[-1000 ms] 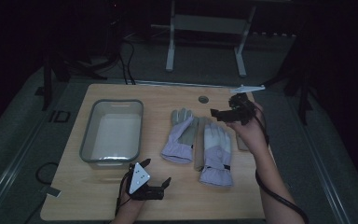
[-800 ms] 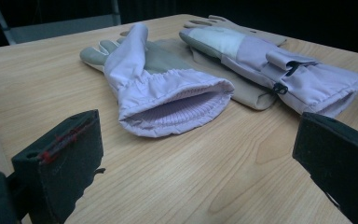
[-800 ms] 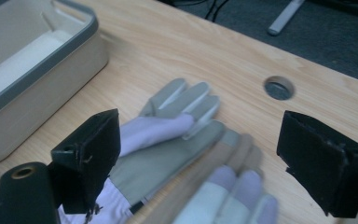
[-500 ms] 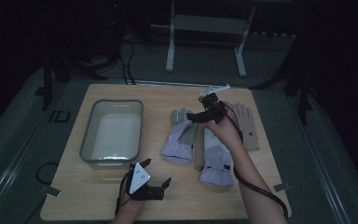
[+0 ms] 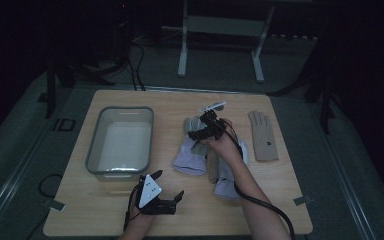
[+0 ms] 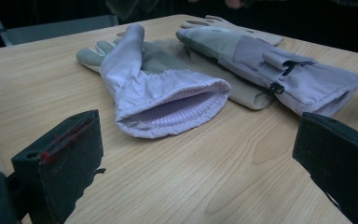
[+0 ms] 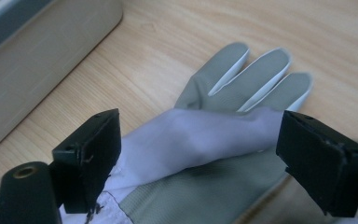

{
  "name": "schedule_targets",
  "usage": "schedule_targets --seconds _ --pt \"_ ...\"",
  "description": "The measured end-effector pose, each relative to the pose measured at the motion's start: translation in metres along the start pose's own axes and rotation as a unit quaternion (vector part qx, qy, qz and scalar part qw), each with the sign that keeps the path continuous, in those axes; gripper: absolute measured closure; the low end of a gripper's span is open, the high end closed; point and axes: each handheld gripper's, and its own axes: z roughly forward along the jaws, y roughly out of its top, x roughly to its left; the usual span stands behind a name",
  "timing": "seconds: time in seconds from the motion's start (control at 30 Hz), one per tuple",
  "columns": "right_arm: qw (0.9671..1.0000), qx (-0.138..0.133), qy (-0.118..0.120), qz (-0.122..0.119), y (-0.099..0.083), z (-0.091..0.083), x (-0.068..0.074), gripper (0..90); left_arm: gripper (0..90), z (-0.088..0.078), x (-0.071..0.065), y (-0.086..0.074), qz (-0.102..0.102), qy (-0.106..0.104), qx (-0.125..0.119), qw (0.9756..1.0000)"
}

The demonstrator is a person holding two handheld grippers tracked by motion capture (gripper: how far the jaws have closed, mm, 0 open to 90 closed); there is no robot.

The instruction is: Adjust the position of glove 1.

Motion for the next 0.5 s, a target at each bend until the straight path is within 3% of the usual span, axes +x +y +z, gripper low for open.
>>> schedule_targets --seconds 0.13,0.2,0.3,0.37,0.5 --pt "0.9996 0.014 -0.003 0.024 -0.010 0.014 0.005 14.2 2.0 0.000 0.000 0.000 0.000 0.001 0.000 1.0000" --pt "0.9988 0.033 -0.017 0.034 -0.017 0.023 0.006 15.8 1.9 0.000 0.000 0.000 0.001 0.001 0.001 1.0000" --pt "0.9971 0.065 -0.023 0.033 -0.027 0.040 0.007 18.4 2.0 0.000 0.000 0.000 0.000 0.001 0.000 1.0000" --pt "0.9975 0.062 -0.023 0.025 -0.030 0.043 0.007 19.2 1.9 0.000 0.000 0.000 0.000 0.001 0.000 1.0000" --pt "0.9978 0.065 0.004 0.013 -0.029 0.041 0.007 46.2 1.9 0.000 0.000 0.000 -0.002 0.001 0.000 1.0000"
